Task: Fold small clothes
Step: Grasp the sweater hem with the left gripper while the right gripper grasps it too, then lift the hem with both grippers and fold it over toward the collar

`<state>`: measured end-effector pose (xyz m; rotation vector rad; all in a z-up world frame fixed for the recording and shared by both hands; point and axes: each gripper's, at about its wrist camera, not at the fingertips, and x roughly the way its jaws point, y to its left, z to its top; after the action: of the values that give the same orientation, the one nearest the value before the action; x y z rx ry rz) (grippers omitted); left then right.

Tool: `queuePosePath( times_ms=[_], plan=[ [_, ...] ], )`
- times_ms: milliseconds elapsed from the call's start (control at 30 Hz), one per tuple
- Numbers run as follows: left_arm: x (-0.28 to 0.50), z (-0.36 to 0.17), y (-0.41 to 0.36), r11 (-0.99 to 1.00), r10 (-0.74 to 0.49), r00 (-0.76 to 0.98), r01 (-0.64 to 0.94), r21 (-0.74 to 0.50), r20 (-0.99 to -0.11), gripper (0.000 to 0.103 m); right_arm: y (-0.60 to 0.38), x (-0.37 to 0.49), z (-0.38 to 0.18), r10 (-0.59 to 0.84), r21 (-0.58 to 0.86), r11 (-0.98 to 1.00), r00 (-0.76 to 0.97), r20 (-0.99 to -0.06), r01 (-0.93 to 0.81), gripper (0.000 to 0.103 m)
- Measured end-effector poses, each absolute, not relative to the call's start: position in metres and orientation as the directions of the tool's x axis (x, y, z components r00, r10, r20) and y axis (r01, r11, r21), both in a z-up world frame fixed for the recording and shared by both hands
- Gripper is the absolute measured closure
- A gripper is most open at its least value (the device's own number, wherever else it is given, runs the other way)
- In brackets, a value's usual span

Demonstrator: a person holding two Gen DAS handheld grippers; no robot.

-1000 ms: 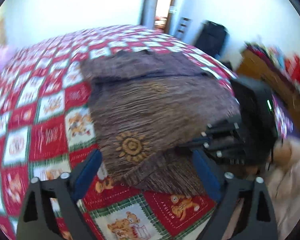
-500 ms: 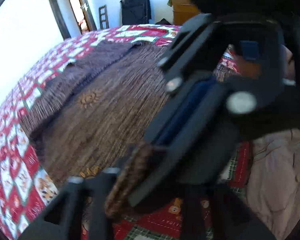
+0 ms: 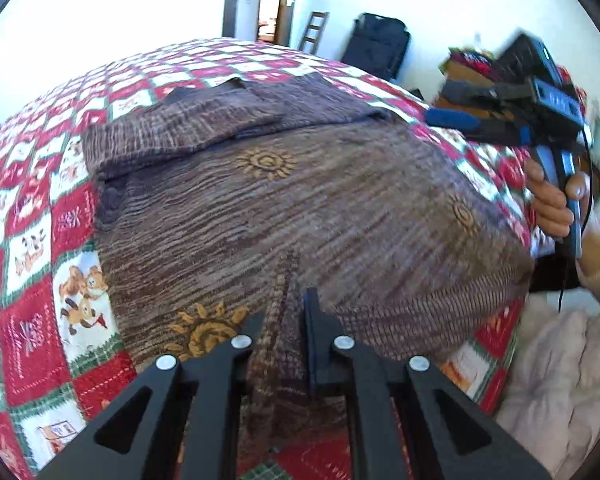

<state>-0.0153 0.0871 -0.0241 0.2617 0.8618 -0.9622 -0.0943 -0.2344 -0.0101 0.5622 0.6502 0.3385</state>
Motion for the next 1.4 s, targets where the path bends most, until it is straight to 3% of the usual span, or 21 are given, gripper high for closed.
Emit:
queuePosePath(
  times_ms=[167,333,500,667,800,1033,1067,1100,1267,1400],
  plan=[
    [0.000,-0.011,0.087,0.634,-0.641,0.328,0.736,-0.238,-0.694,0.096,-0.305,-0.140,-0.007,0.270,0.547,0.834,0.811,-0.518,0.071,0.050],
    [0.040,-0.011,0.095,0.731,-0.623,0.402,0.604,-0.317,-0.671,0.097,-0.344,-0.175,-0.008,0.165,0.498,0.848,0.801,-0.576,0.184,0.050],
    [0.073,-0.044,0.101,0.799,-0.582,0.410,0.451,-0.399,-0.702,0.097,-0.342,-0.193,-0.015,0.208,0.429,0.894,0.725,-0.657,0.132,0.050],
    [0.070,-0.054,0.103,0.802,-0.587,0.424,0.417,-0.427,-0.689,0.097,-0.314,-0.207,-0.040,0.252,0.354,0.934,0.614,-0.748,0.049,0.050],
    [0.067,-0.054,0.102,0.809,-0.577,0.433,0.420,-0.412,-0.692,0.097,-0.298,-0.203,-0.061,0.146,0.219,0.974,0.583,-0.799,0.056,0.050],
    [0.066,-0.053,0.100,0.817,-0.565,0.442,0.419,-0.397,-0.696,0.096,-0.283,-0.192,-0.068,0.035,0.067,0.997,0.608,-0.793,0.030,0.050],
    [0.066,-0.053,0.101,0.817,-0.566,0.442,0.415,-0.401,-0.696,0.096,-0.280,-0.193,-0.067,0.033,0.049,0.999,0.608,-0.793,0.009,0.064],
    [0.065,-0.053,0.101,0.817,-0.566,0.442,0.412,-0.404,-0.696,0.096,-0.277,-0.195,-0.064,0.038,0.044,0.999,0.604,-0.796,-0.005,0.095],
    [0.058,-0.048,0.109,0.809,-0.582,0.445,0.397,-0.433,-0.680,0.096,-0.284,-0.203,-0.048,0.073,0.094,0.996,0.612,-0.788,0.001,0.095],
    [0.058,-0.028,0.123,0.793,-0.609,0.467,0.383,-0.475,-0.640,0.096,-0.305,-0.199,-0.004,0.106,0.185,0.982,0.717,-0.689,0.032,0.095]
  ],
)
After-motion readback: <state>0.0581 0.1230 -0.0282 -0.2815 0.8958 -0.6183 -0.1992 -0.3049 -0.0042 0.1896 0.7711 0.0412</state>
